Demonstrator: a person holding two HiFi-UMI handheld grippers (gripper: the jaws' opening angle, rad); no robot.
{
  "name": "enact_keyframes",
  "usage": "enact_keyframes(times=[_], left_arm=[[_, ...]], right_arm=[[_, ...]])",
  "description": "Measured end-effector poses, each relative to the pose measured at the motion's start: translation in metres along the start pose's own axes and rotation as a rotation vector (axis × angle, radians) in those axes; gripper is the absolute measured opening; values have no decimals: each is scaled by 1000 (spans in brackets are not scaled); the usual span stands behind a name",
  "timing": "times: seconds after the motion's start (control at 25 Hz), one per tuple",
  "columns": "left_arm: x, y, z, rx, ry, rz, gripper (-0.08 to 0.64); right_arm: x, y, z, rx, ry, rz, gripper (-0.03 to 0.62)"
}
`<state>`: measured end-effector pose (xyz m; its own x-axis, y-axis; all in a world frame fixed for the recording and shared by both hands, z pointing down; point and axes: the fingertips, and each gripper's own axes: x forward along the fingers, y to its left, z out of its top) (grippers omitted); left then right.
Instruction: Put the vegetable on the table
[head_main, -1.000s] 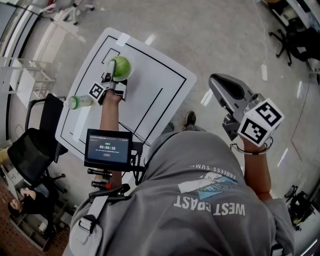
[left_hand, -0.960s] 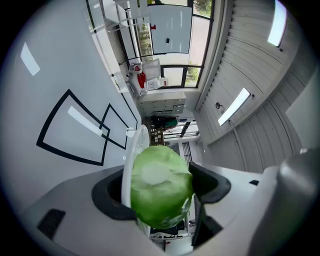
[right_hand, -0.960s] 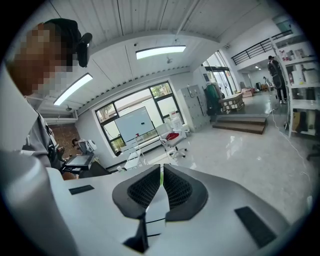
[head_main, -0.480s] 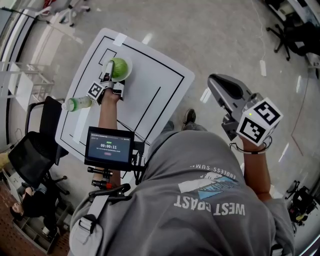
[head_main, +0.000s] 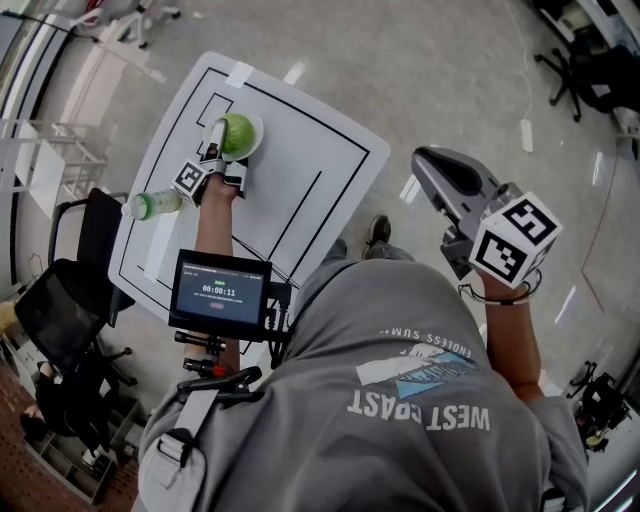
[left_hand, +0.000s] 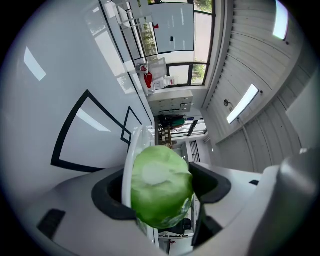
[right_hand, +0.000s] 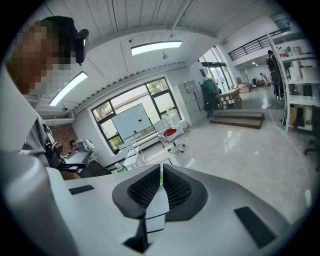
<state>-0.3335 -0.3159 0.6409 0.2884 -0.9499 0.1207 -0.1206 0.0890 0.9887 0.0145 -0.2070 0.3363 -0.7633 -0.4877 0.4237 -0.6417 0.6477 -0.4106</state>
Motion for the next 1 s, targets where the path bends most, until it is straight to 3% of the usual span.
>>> enact_keyframes(times=[1.0], left_arm=[[-5, 4, -2, 89, 46, 49, 333]], right_arm=[[14, -11, -39, 83, 97, -13, 11]])
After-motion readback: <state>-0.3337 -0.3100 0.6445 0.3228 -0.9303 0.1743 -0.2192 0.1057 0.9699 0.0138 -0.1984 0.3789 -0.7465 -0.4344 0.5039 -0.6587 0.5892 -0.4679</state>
